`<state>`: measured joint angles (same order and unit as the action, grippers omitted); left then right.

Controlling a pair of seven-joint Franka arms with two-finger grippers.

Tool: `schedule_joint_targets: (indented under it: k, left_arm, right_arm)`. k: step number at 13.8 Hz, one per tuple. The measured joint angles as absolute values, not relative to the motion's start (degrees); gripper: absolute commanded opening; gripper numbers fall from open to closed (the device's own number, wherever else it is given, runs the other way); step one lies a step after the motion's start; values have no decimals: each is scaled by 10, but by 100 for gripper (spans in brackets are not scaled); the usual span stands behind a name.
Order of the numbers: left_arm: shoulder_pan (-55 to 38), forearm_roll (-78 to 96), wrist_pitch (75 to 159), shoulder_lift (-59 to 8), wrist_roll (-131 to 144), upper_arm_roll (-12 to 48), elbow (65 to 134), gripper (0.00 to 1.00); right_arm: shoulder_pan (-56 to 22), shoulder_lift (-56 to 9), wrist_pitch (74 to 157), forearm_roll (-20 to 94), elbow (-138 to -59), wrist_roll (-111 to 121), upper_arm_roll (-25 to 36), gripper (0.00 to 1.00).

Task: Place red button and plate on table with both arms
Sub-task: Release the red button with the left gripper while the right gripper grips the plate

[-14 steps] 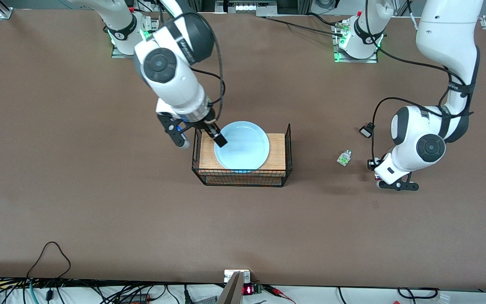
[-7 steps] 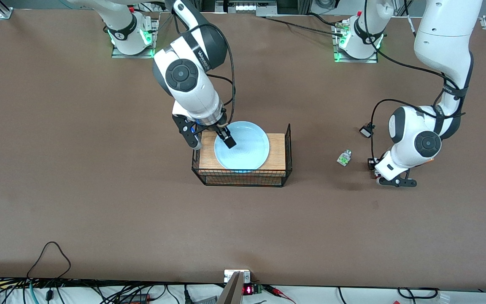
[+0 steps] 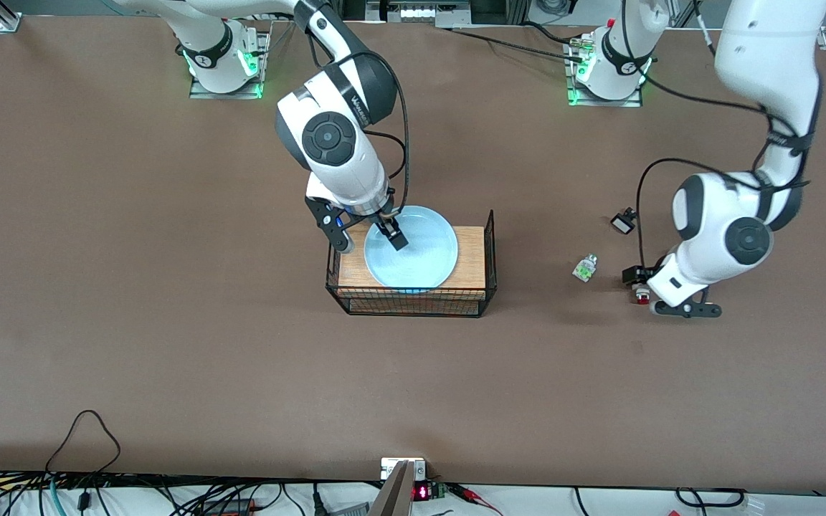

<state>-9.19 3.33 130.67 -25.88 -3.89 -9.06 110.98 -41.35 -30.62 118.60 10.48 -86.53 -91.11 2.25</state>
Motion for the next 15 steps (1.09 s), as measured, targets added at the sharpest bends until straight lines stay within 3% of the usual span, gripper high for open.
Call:
schedule_joint_targets:
  k: [3, 7, 10, 11, 13, 15]
  left_arm:
    - [-92, 34, 1165, -213, -39, -91, 1053, 100]
    - [-89, 34, 973, -163, -36, -91, 960, 100]
    - [-80, 34, 902, -118, -35, -91, 938, 100]
    - [-77, 34, 883, -99, -33, -91, 938, 100]
    - [-69, 34, 849, -59, -27, -85, 938, 100]
    - [-41, 28, 835, -26, -14, -50, 940, 100]
  right_arm:
    - [-414, -307, 1186, 105, -865, -912, 23, 68]
    - [-414, -307, 1186, 105, -865, -912, 23, 63]
    - [-414, -311, 1186, 105, -865, -912, 23, 55]
    - [-414, -312, 1186, 105, -865, -912, 23, 48]
    - [-414, -317, 1186, 104, -865, -911, 23, 14]
    - [-414, -319, 1186, 104, -865, -910, 23, 3]
